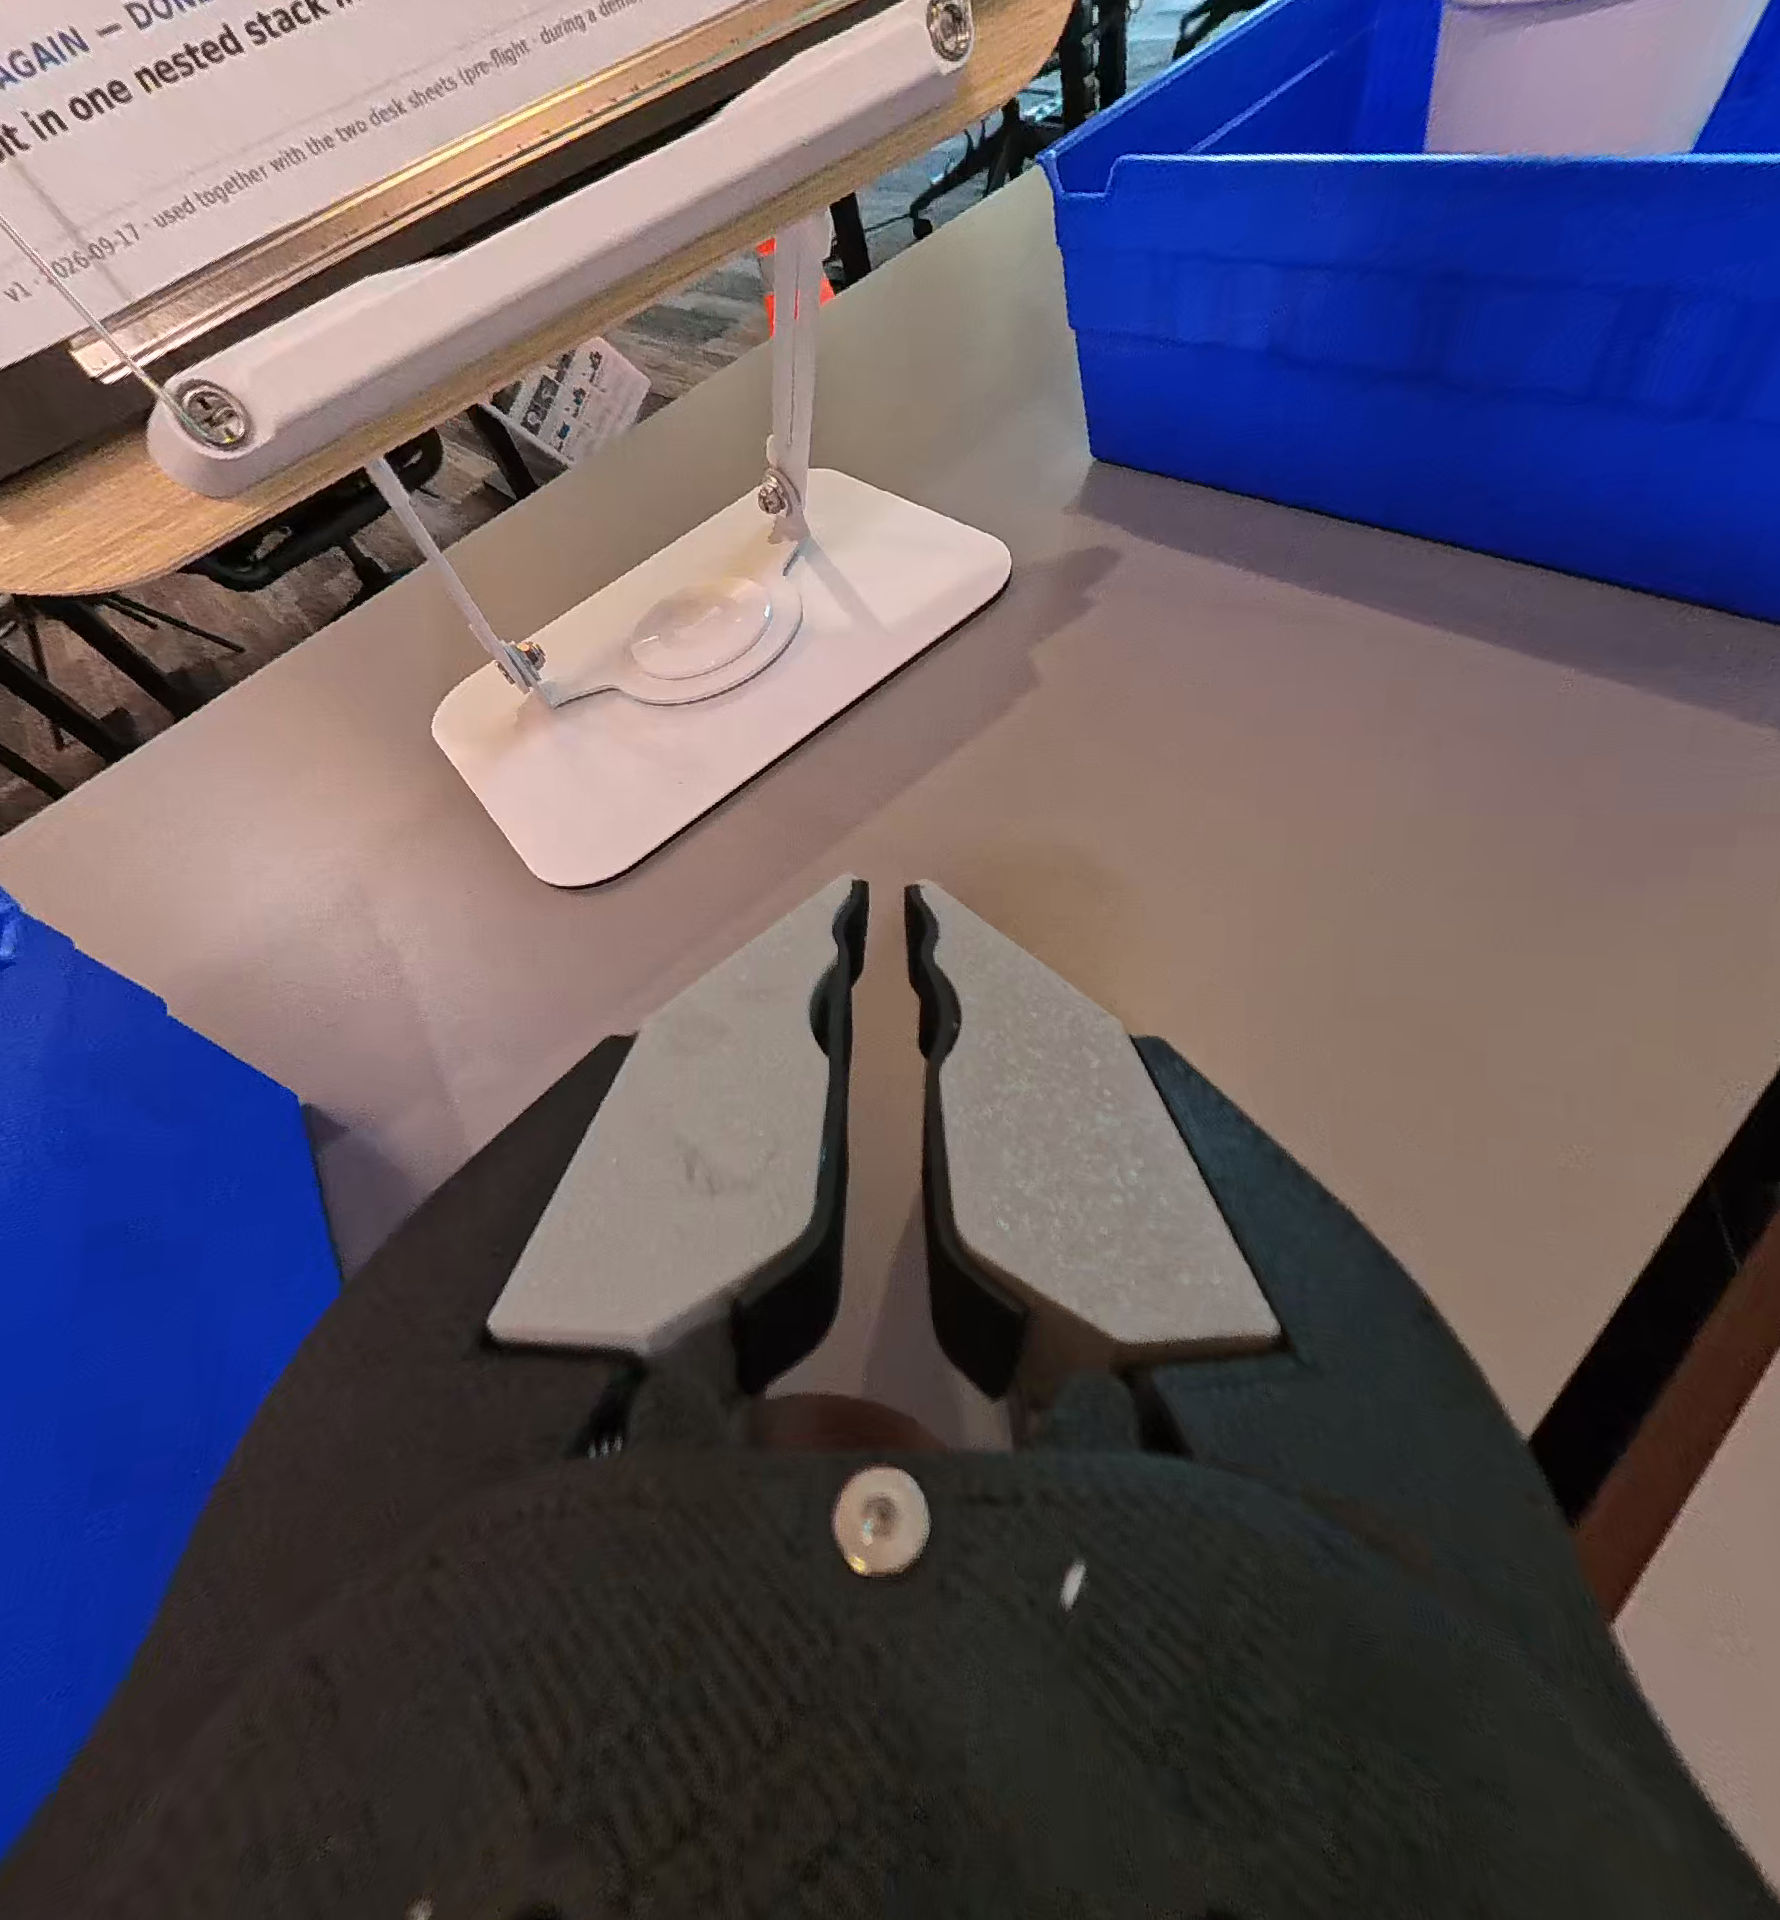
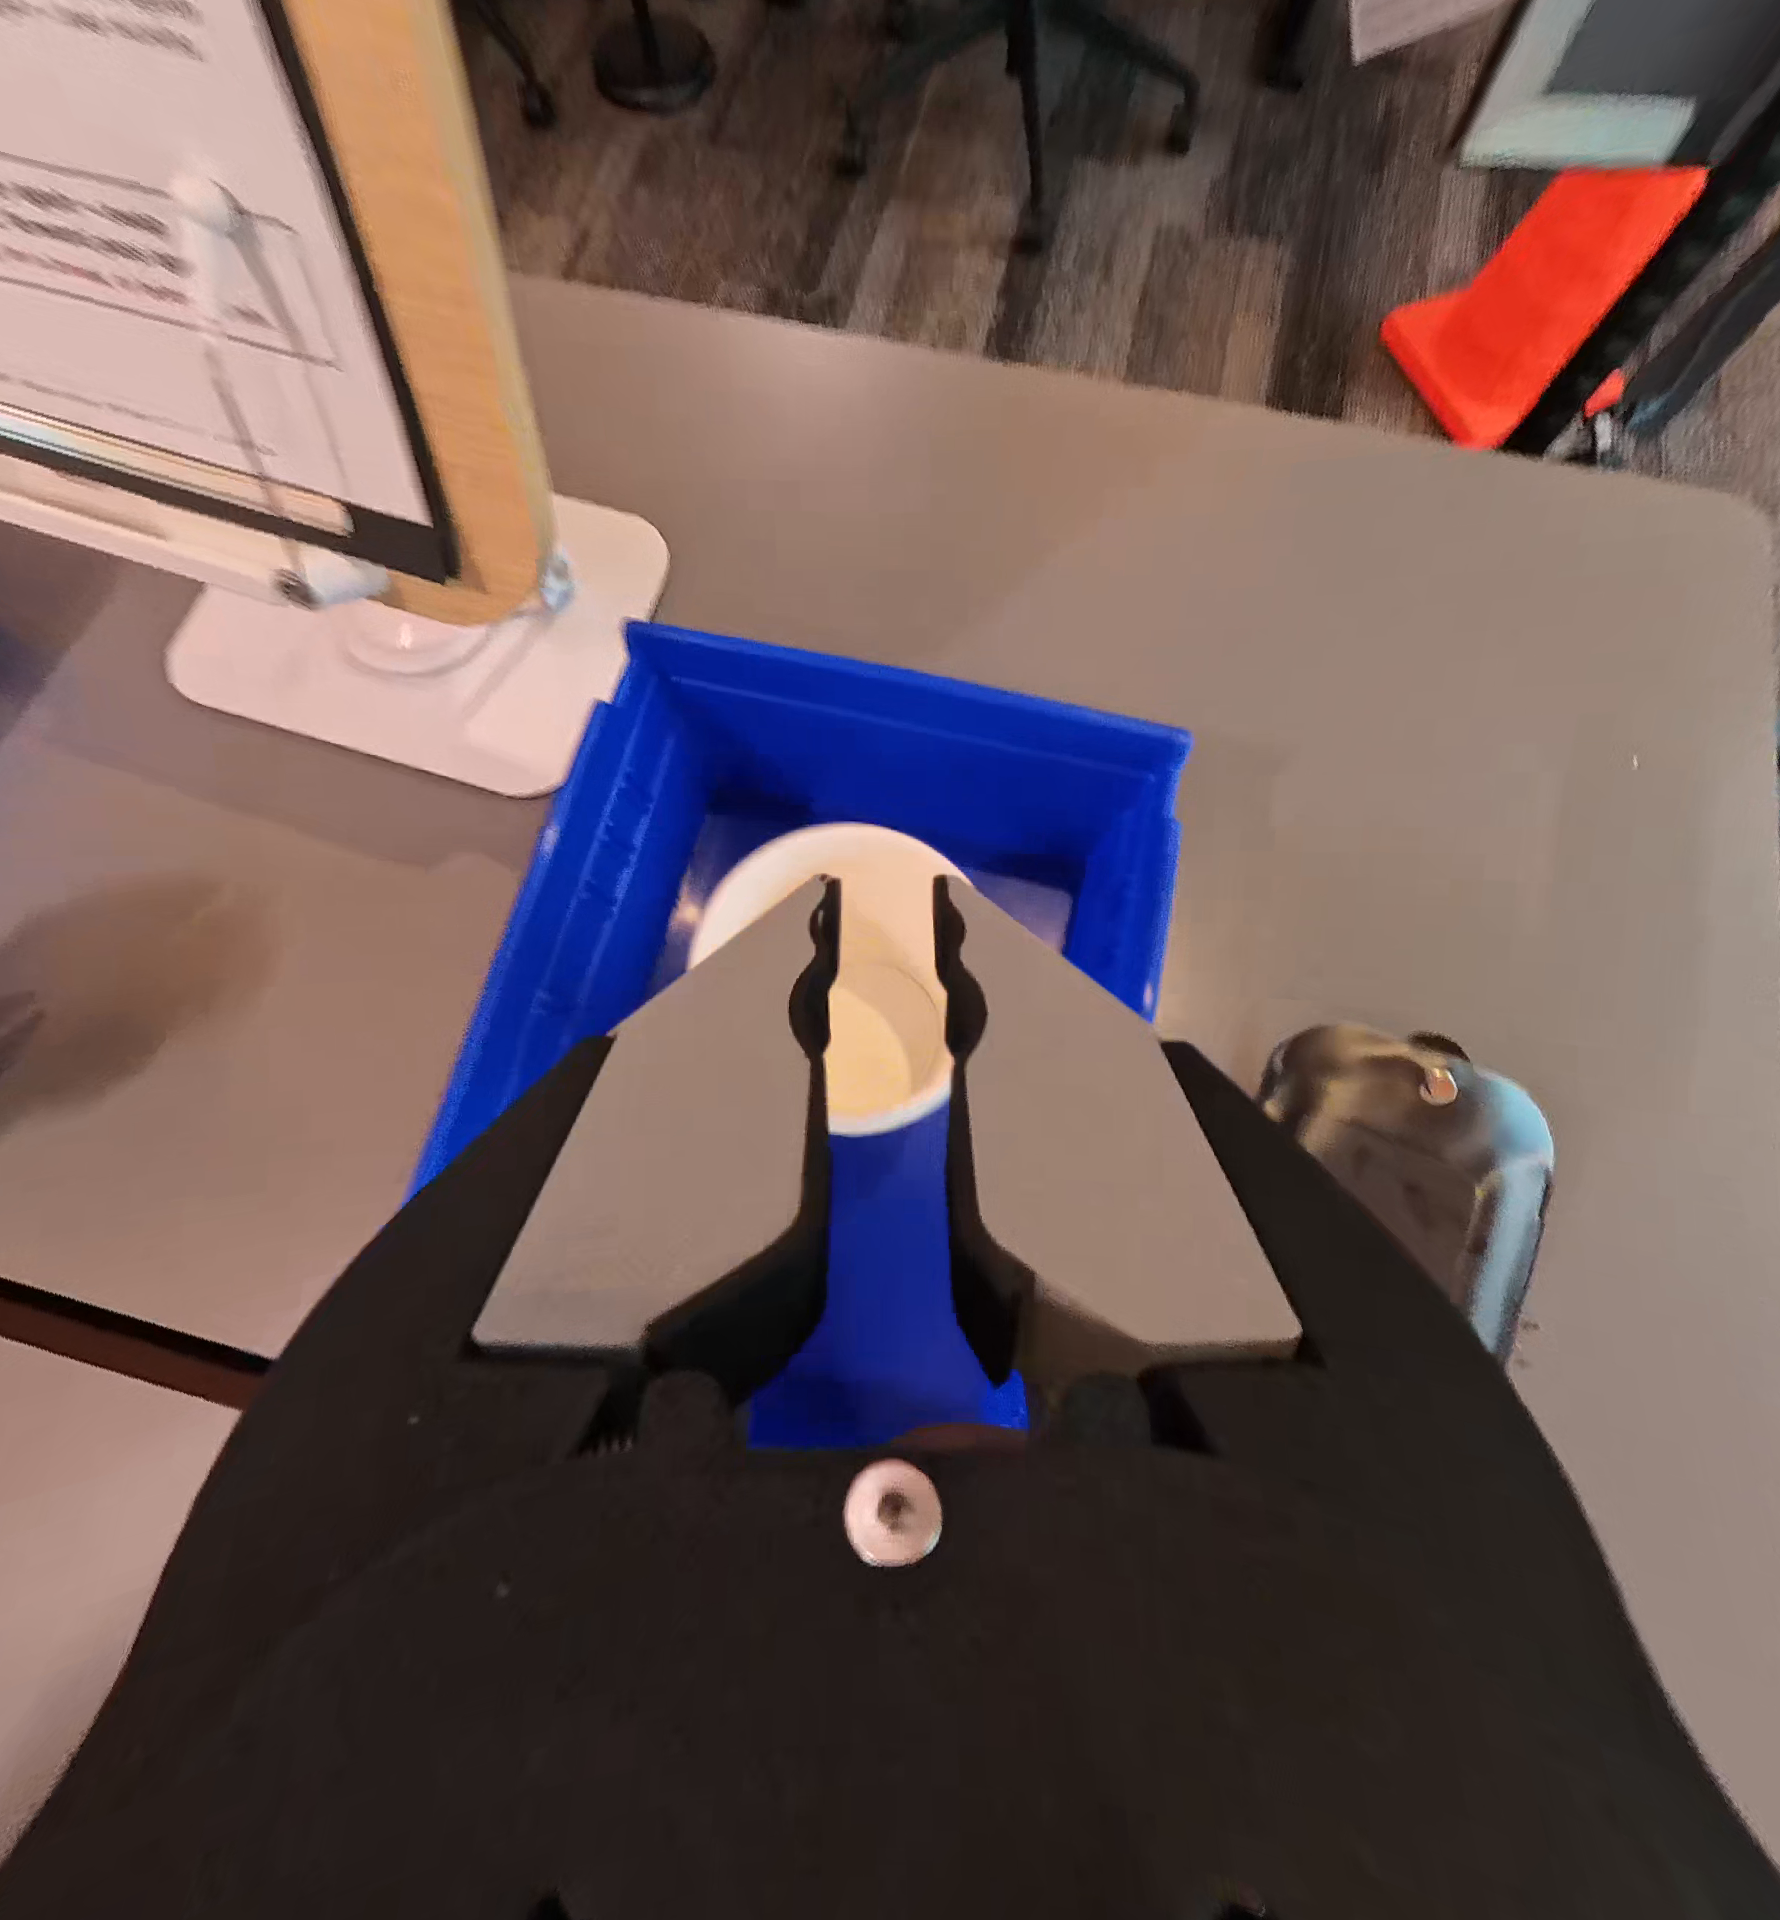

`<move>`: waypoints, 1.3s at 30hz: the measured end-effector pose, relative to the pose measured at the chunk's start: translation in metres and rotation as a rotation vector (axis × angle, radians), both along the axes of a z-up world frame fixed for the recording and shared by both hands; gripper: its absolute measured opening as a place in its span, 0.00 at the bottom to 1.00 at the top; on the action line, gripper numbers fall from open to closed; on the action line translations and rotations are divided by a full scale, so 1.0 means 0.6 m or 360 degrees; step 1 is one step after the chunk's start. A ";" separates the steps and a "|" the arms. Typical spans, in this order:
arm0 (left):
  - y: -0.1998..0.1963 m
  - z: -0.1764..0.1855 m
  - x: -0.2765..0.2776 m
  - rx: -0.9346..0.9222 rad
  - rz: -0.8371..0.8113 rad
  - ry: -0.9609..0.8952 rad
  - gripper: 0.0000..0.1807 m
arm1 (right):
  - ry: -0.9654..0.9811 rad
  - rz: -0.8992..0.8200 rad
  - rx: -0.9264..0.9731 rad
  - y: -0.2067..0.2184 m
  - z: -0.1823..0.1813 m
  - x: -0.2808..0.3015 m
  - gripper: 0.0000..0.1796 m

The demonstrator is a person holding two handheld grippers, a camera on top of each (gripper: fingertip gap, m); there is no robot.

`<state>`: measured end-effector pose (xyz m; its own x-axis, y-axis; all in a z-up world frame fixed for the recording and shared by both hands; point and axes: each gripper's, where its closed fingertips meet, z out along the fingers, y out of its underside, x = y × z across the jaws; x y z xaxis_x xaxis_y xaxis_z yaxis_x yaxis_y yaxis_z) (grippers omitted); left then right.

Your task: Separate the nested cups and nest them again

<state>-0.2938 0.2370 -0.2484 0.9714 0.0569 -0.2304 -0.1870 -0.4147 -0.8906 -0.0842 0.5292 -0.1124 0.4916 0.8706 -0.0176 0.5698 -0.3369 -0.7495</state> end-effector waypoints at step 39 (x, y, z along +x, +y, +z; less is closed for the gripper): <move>-0.019 0.085 -0.025 0.0353 0.0247 0.0099 0.16 | 0.0736 0.0735 -0.0001 -0.400 -0.219 -0.285 0.23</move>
<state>-0.3089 0.2259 -0.1972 0.9314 0.2600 -0.2549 -0.1938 -0.2387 -0.9516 -0.2553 0.2892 -0.2438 0.0083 0.9903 -0.1384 0.2751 -0.1353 -0.9519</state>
